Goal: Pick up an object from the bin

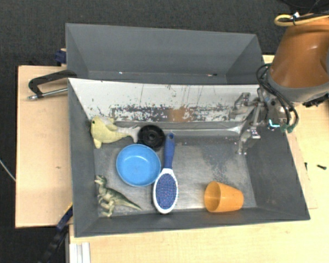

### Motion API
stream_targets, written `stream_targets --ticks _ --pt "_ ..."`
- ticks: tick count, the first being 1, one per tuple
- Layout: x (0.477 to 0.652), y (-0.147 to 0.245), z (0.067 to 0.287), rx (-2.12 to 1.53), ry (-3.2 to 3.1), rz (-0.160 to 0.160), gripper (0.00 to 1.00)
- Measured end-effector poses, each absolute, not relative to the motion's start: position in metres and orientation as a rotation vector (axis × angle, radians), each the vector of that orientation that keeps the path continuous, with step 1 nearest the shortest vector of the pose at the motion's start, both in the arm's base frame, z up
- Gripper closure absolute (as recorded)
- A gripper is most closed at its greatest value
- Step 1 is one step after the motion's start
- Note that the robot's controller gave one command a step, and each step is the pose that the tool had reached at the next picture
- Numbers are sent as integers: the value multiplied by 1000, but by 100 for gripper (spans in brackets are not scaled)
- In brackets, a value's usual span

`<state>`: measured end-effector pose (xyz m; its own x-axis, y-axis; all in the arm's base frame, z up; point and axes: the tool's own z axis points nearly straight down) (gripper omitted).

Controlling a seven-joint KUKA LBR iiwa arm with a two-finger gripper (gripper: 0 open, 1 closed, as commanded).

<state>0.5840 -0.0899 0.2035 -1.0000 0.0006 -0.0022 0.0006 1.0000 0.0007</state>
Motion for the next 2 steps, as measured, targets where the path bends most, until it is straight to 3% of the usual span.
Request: stream_targets --ticks 1,2 --pt "504 -116 152 -249 3138 2 0" --pt "563 -24 72 -269 3120 5 0"
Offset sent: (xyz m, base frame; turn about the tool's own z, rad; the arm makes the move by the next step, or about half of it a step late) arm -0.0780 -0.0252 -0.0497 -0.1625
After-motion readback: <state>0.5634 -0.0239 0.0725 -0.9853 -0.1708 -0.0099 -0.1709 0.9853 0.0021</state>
